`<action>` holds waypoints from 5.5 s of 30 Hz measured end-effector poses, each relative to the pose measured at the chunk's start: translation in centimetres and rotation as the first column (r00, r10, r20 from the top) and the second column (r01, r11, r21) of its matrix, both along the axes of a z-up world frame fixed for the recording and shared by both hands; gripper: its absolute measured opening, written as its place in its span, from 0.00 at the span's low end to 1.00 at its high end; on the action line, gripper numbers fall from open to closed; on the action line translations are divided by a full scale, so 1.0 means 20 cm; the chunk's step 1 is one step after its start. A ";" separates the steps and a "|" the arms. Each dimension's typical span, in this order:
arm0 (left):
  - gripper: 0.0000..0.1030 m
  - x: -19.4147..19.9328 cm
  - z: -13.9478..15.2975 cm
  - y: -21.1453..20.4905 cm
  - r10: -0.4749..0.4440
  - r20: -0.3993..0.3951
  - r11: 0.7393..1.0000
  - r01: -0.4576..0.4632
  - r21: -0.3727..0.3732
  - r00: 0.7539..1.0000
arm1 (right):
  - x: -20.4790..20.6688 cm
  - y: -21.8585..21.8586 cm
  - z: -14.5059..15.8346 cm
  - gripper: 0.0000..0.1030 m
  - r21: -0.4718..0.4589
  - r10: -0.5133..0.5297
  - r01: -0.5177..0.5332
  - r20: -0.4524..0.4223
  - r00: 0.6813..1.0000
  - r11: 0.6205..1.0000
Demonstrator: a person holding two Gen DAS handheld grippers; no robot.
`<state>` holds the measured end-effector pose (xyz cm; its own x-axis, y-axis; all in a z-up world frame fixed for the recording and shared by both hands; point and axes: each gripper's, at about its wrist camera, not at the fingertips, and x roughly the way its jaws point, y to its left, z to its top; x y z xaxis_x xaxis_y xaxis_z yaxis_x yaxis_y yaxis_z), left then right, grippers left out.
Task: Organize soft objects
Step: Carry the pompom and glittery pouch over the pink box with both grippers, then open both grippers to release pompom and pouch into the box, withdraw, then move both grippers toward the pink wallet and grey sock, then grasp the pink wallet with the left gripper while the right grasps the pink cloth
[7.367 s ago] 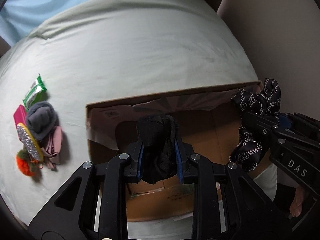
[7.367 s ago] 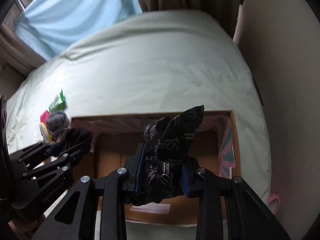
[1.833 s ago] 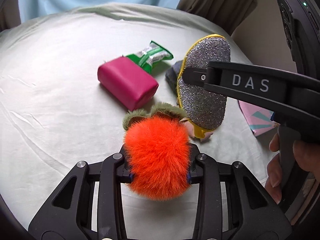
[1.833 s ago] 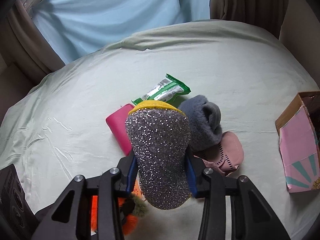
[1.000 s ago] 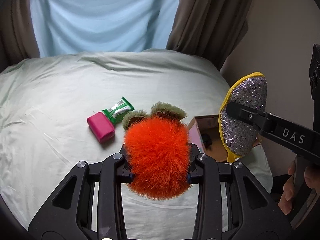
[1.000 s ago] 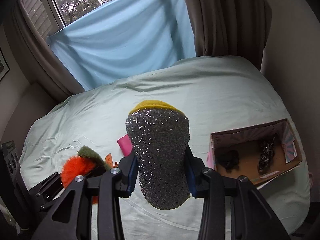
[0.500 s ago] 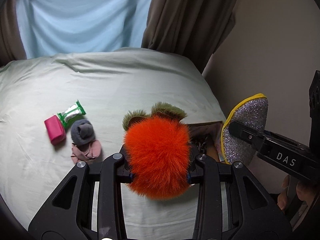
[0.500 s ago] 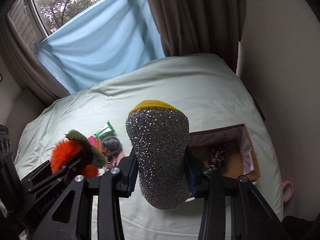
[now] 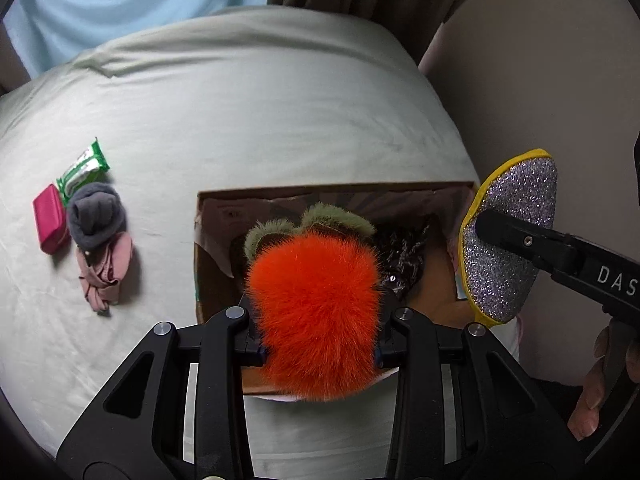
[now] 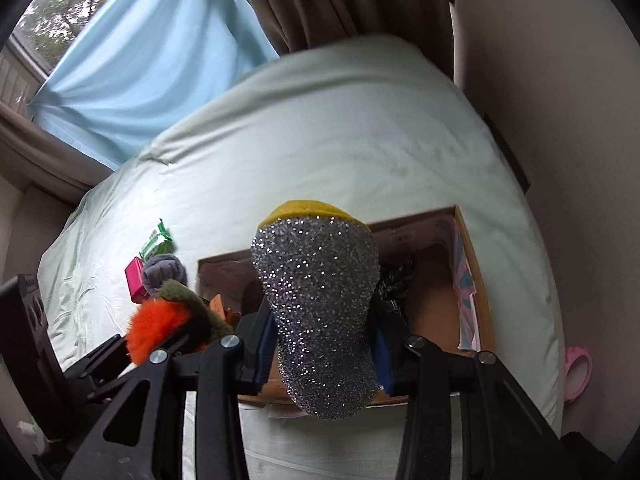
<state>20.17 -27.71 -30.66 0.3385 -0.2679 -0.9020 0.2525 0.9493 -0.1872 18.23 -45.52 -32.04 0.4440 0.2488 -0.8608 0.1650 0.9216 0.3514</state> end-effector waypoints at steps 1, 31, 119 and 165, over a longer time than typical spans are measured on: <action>0.30 0.01 -0.04 -0.01 -0.003 -0.018 1.000 0.003 0.009 1.000 | 0.01 -0.01 -0.04 0.36 0.012 -0.004 0.004 -0.015 1.000 1.000; 1.00 0.08 -0.40 -0.01 -0.122 -0.169 0.985 0.139 0.098 0.978 | 0.25 -0.03 -0.51 0.94 -0.033 -0.009 0.001 -0.243 0.970 0.999; 1.00 0.59 -0.24 1.97 0.224 -0.049 0.974 -0.225 -0.010 0.973 | 0.06 1.91 -0.16 0.95 -0.187 0.109 -0.078 0.160 0.981 0.979; 0.51 0.79 -0.76 1.94 0.196 -0.122 0.980 -0.189 0.067 0.973 | 0.31 2.03 -0.70 0.29 -0.269 0.115 -0.112 -0.005 0.993 0.956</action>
<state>35.90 11.03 -45.92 0.2601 -0.1583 -0.9525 0.0413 0.9874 -0.1528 24.36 -4.85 -45.96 0.4356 0.0582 -0.8983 0.0512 0.9947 0.0892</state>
